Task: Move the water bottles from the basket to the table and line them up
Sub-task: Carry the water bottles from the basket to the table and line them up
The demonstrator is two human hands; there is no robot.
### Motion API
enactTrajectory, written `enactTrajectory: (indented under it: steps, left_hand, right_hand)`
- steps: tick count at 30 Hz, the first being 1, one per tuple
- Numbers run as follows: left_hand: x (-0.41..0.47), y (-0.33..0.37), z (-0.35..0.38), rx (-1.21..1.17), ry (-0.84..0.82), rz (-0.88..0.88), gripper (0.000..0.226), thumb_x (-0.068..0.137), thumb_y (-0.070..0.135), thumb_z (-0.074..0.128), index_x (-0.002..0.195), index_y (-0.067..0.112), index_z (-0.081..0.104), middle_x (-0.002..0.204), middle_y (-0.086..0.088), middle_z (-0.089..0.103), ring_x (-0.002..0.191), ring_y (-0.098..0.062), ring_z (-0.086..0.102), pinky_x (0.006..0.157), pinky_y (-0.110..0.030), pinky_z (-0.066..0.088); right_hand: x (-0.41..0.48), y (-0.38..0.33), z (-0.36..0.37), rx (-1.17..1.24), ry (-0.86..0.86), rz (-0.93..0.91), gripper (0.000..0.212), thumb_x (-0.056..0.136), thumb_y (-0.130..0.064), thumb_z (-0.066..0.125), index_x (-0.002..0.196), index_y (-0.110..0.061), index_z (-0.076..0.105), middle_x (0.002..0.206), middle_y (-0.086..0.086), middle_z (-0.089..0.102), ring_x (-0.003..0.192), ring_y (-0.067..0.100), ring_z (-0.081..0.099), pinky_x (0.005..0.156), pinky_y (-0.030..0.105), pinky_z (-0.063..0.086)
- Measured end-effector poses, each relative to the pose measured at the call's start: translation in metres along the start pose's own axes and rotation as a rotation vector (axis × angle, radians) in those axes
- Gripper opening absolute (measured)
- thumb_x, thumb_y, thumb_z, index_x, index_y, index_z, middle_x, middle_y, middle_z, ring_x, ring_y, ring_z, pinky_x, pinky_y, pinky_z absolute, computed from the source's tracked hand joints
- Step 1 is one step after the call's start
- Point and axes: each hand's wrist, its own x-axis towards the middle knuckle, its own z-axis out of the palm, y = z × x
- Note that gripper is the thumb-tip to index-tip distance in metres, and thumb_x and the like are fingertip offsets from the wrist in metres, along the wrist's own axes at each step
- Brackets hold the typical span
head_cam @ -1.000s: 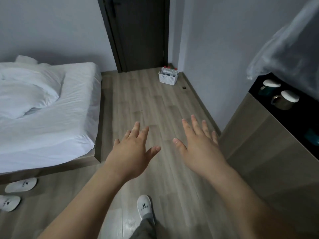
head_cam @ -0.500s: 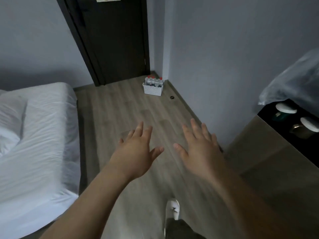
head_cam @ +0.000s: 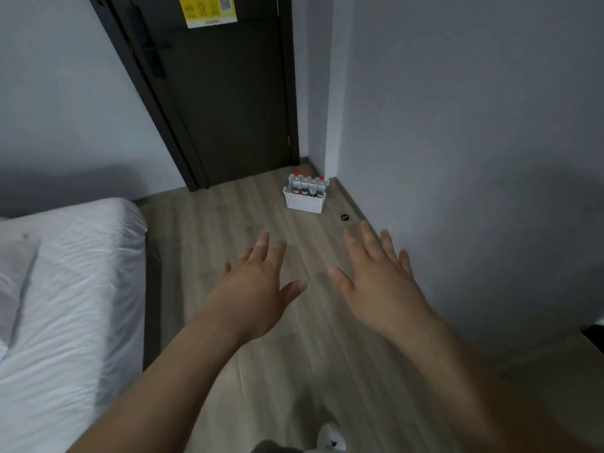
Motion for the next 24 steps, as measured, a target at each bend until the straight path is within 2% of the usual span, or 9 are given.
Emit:
enactTrajectory:
  steps: [4,8,12,17,24]
  left_hand:
    - [0.067,-0.027,-0.016,-0.005,-0.021,-0.028,0.083,0.098,0.069,0.035,0.162,0.028,0.003,0.171,-0.004,-0.009,0.156,-0.028,0.016,0.122,-0.056,0.025]
    - [0.145,-0.060,-0.030,-0.018,-0.002,-0.030,0.083,0.097,0.069,0.036,0.162,0.028,0.006,0.171,-0.004,-0.007,0.150,-0.026,0.032,0.122,-0.056,0.026]
    - [0.228,-0.094,-0.051,-0.001,-0.024,0.012,0.083,0.098,0.068,0.036,0.163,0.028,0.004,0.171,-0.003,-0.008,0.153,-0.026,0.025,0.122,-0.055,0.025]
    - [0.325,-0.133,-0.087,0.017,-0.066,0.059,0.083,0.099,0.068,0.037,0.162,0.029,0.000,0.171,-0.002,-0.009,0.156,-0.027,0.014,0.123,-0.056,0.022]
    - [0.451,-0.158,-0.114,0.010,-0.069,0.133,0.083,0.098,0.067,0.039,0.162,0.026,0.005,0.172,-0.003,-0.006,0.156,-0.025,0.016,0.123,-0.056,0.024]
  right_hand:
    - [0.076,-0.006,-0.007,-0.018,-0.008,0.000,0.074,0.105,-0.064,0.023,0.165,-0.030,-0.005,0.171,-0.003,-0.020,0.157,0.027,-0.017,0.127,0.055,-0.001]
    - [0.155,-0.016,-0.006,-0.029,0.017,0.021,0.073,0.106,-0.061,0.026,0.165,-0.030,-0.004,0.172,-0.002,-0.017,0.158,0.029,-0.013,0.126,0.054,0.000]
    - [0.237,-0.032,-0.007,-0.038,0.057,0.038,0.074,0.105,-0.061,0.028,0.165,-0.028,0.002,0.173,-0.001,-0.011,0.158,0.032,-0.008,0.125,0.054,0.001]
    - [0.328,-0.055,-0.016,-0.040,0.029,0.101,0.074,0.105,-0.061,0.025,0.165,-0.028,-0.002,0.172,0.000,-0.013,0.158,0.031,-0.011,0.125,0.054,-0.003]
    - [0.444,-0.058,-0.028,-0.061,-0.023,0.203,0.074,0.104,-0.062,0.021,0.164,-0.030,-0.008,0.172,-0.001,-0.018,0.158,0.031,-0.015,0.127,0.056,-0.002]
